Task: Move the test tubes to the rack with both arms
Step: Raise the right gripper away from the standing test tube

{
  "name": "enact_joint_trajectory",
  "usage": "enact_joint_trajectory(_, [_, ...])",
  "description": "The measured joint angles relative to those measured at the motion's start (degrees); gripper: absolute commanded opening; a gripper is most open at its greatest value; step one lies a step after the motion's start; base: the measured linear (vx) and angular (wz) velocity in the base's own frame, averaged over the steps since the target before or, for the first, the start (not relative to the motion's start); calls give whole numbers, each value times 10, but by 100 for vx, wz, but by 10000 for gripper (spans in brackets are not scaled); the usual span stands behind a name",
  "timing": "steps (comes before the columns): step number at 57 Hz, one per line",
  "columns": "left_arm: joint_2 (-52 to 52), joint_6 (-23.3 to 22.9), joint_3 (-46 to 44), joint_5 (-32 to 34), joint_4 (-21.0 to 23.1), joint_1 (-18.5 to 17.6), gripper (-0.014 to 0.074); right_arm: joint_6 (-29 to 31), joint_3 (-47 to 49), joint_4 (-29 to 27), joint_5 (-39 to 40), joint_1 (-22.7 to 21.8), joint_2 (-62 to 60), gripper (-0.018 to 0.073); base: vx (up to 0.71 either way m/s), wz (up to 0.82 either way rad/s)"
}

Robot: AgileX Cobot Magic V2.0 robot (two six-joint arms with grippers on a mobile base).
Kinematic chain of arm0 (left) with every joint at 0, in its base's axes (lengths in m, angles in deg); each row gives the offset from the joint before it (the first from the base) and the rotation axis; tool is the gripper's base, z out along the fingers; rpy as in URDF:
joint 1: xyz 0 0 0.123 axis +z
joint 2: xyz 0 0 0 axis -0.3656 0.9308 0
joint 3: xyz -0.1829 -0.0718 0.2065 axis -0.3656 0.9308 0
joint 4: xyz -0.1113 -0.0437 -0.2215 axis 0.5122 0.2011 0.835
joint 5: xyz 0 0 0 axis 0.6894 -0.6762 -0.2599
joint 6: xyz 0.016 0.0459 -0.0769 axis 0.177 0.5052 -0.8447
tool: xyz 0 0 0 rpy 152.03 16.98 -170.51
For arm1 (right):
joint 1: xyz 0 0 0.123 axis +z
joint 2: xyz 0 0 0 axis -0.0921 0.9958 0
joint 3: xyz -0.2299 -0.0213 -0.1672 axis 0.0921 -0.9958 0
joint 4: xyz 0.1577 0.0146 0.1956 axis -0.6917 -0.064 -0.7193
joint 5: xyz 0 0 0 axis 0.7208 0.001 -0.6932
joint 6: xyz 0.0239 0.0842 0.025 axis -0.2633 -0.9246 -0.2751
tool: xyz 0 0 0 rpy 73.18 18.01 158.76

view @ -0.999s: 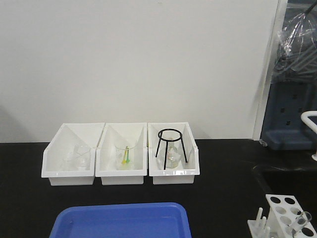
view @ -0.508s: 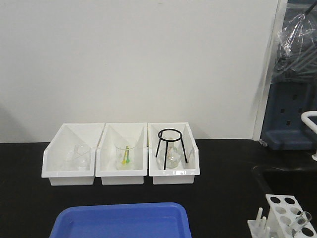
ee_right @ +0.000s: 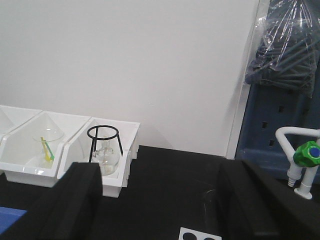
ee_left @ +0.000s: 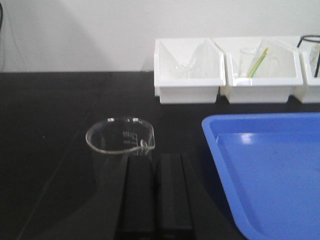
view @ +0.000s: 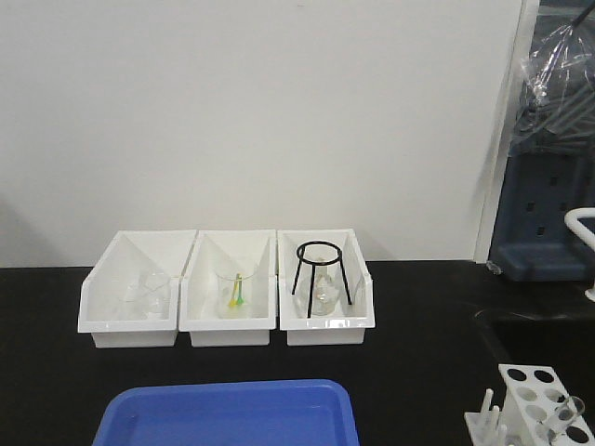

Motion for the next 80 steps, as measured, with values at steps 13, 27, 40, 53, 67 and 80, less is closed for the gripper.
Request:
enact_joint_trajectory(13, [0,1,0,-18,0,0,-4,0,0,0,0,0,0,540,0,0])
enact_joint_trajectory(27, [0,1,0,-18,0,0,-4,0,0,0,0,0,0,540,0,0])
enact_joint_trajectory(40, [0,1,0,-18,1,0,-4,0,0,1,-1,0,0,540,0,0])
enact_joint_trajectory(53, [0,1,0,-18,1,0,-4,1,0,23,-1,0,0,470,0,0])
enact_joint_trajectory(67, [0,1,0,-18,1,0,-4,-88,-71,119,48,0,-51,245,0,0])
enact_joint_trajectory(80, [0,1,0,-18,1,0,-4,-112,-207,145,78,0,-145,7,0,0])
